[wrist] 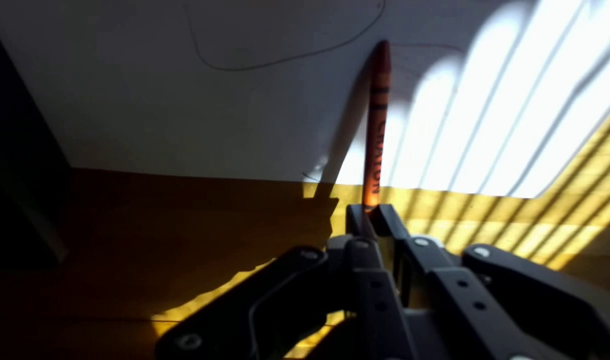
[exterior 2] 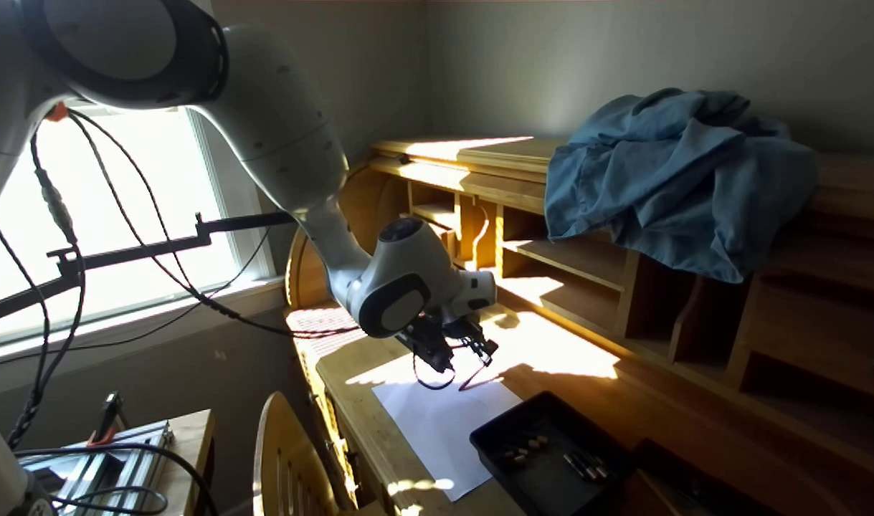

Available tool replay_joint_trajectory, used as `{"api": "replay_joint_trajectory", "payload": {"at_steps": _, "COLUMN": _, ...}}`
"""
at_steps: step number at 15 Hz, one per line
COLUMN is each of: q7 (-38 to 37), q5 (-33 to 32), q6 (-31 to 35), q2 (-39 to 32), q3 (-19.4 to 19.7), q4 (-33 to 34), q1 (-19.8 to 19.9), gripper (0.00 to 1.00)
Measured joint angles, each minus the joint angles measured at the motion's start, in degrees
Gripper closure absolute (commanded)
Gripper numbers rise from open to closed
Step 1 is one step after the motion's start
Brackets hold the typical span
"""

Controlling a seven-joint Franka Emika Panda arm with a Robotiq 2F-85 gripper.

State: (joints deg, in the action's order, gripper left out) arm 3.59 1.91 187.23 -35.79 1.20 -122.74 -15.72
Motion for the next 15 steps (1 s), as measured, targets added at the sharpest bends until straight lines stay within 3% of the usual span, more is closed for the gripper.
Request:
{"api": "replay_joint_trajectory", "payload": {"at_steps": 6, "q7": -2.0, "q5": 0.2, "q6": 3.4, "q2": -1.0, "q3": 6.1, "q4": -0.3, "q1": -4.8, "gripper": 0.98}}
{"api": "replay_joint_trajectory", "payload": {"at_steps": 15, "q7": -3.3, "q5": 0.5, "q6": 6.9, "q2": -3.1, "q3": 5.9, "q4": 0.2, "q1": -5.7, "gripper": 0.98}}
